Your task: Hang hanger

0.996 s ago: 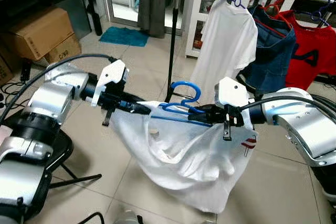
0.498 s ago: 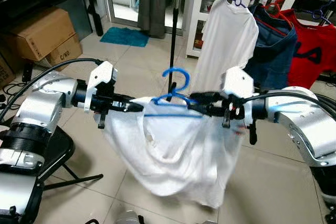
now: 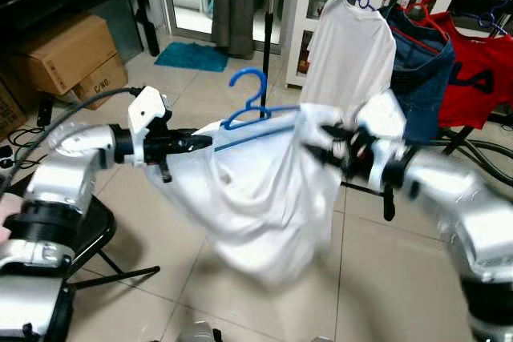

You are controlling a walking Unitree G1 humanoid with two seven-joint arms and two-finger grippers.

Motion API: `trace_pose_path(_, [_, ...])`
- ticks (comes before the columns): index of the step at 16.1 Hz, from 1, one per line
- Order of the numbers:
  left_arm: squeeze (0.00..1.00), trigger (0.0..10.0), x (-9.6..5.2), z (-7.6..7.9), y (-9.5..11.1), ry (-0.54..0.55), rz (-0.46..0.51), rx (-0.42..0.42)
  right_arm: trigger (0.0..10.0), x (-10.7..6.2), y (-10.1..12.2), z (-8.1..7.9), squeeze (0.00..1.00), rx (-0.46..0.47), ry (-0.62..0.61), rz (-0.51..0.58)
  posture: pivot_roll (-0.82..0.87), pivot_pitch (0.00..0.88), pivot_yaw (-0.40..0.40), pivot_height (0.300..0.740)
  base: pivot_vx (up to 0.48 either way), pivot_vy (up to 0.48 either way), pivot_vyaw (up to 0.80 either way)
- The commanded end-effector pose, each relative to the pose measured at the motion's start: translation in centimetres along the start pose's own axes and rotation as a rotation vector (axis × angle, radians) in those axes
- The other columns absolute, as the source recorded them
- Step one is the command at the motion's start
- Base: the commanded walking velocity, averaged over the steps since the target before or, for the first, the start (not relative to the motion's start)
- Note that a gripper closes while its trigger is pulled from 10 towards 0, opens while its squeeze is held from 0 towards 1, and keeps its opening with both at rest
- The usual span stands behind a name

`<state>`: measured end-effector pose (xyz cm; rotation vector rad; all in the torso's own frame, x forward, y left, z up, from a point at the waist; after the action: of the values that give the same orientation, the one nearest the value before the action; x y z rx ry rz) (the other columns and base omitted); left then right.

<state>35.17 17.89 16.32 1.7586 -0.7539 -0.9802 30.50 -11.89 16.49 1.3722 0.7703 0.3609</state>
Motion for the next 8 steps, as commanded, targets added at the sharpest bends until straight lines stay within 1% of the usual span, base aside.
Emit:
trace_pose_path(1, [0.00,0.0,-0.1,-0.5,1.6,0.031,0.055,0.030,10.0,0.3,-0.6,-0.8,1.00,0.041,-0.024,-0.027,0.03,0.000,0.011,0.740,0.000,0.000,0.00])
trace_pose_path(2, [0.00,0.0,0.1,-0.3,1.9,0.024,0.084,0.013,10.0,1.0,-1.5,-1.6,1.00,0.060,-0.035,-0.051,0.03,0.000,0.011,0.740,0.000,0.000,0.00])
trace_pose_path(3, [0.00,0.0,0.3,-0.2,2.2,0.027,0.102,0.003,10.0,1.6,-2.0,-2.1,0.74,0.079,-0.056,-0.072,0.03,0.000,0.012,0.740,0.000,0.000,0.00])
trace_pose_path(4, [0.00,0.0,0.5,0.0,2.3,0.024,0.114,-0.007,10.0,2.6,-2.3,-2.4,0.00,0.115,-0.095,-0.078,0.04,0.000,0.013,0.740,0.000,0.000,0.00])
trace_pose_path(5, [0.00,0.0,0.7,0.1,2.4,0.027,0.123,-0.015,10.0,3.4,-2.5,-2.7,0.00,0.161,-0.127,-0.086,0.04,0.000,0.014,0.740,0.000,0.000,0.00])
trace_pose_path(6, [0.00,0.0,0.9,0.5,2.6,0.010,0.136,-0.037,10.0,4.4,-2.9,-2.6,0.00,0.204,-0.187,-0.094,0.04,0.005,0.015,0.740,0.000,0.000,0.00])
trace_pose_path(8, [0.00,0.0,1.3,1.2,2.7,-0.011,0.142,-0.045,10.0,5.3,-3.6,-1.6,0.00,0.240,-0.309,-0.106,0.05,0.012,0.014,0.740,0.000,0.000,0.00])
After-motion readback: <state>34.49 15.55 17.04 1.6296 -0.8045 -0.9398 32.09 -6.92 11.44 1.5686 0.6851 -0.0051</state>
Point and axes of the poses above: a point about 5 cm out from each wrist's last joint towards the gripper, its own x axis pointing out of the wrist towards the gripper, its own y axis along the axis of the wrist's last joint, z = x × y, the point moved 4 cm from there along x, pointing out of the wrist towards the gripper, and after that the axes turned 4 degrees about x, right-handed, at the moved point
